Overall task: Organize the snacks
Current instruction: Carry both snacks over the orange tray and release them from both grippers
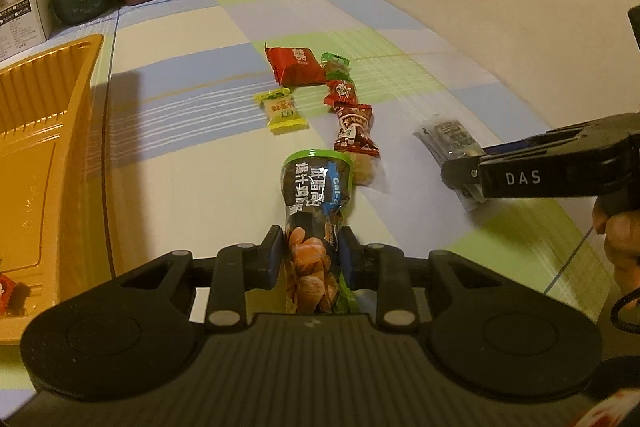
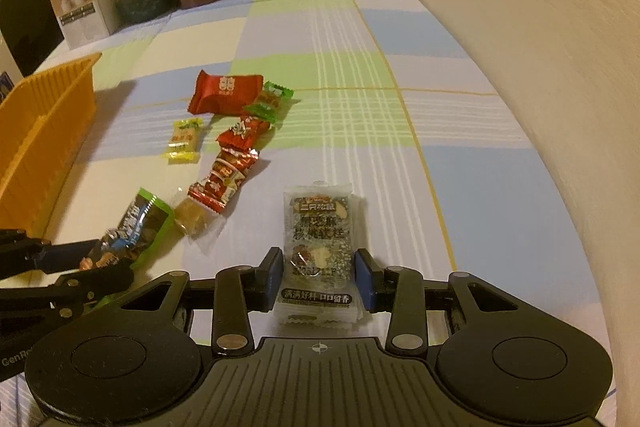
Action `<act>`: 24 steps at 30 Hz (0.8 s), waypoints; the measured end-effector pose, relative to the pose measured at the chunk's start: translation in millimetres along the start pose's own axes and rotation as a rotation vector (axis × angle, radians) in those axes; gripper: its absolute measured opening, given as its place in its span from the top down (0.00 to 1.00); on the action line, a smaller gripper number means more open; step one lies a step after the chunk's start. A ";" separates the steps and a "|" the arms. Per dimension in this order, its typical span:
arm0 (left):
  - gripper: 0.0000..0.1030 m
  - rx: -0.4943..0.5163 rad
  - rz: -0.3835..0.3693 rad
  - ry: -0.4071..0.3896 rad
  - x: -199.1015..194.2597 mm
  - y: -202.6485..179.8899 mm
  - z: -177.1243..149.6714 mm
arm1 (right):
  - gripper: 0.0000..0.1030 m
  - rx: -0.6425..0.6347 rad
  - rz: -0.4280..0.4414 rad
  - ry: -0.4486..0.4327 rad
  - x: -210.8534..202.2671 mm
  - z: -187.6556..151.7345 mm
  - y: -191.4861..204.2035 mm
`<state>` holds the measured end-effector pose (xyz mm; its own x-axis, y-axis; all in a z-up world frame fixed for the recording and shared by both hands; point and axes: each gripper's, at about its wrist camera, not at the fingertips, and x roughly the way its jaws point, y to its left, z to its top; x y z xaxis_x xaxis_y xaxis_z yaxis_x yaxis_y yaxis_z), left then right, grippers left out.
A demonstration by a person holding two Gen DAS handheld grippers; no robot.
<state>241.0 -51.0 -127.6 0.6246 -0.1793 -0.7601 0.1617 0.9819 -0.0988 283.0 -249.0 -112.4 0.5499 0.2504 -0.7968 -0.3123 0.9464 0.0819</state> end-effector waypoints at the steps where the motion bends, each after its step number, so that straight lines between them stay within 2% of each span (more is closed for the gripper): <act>1: 0.74 0.000 0.000 -0.001 0.4 0.0 -0.6 | 0.62 -0.002 -0.002 -0.001 0.7 -0.5 0.4; 11: 0.75 -0.005 0.005 -0.027 -20.5 -1.8 5.5 | 0.63 0.038 0.004 -0.020 -17.0 1.7 2.5; 19: 0.75 -0.052 0.005 -0.080 -70.6 -0.4 8.8 | 0.63 0.065 0.034 -0.078 -69.0 11.4 21.2; 24: 0.75 -0.075 0.039 -0.108 -107.2 11.8 2.5 | 0.63 0.067 0.079 -0.106 -99.4 10.9 50.5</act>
<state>177.9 -20.3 -45.7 0.7084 -0.1422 -0.6913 0.0805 0.9894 -0.1210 221.0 -223.8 -22.5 0.6058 0.3411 -0.7188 -0.3072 0.9337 0.1841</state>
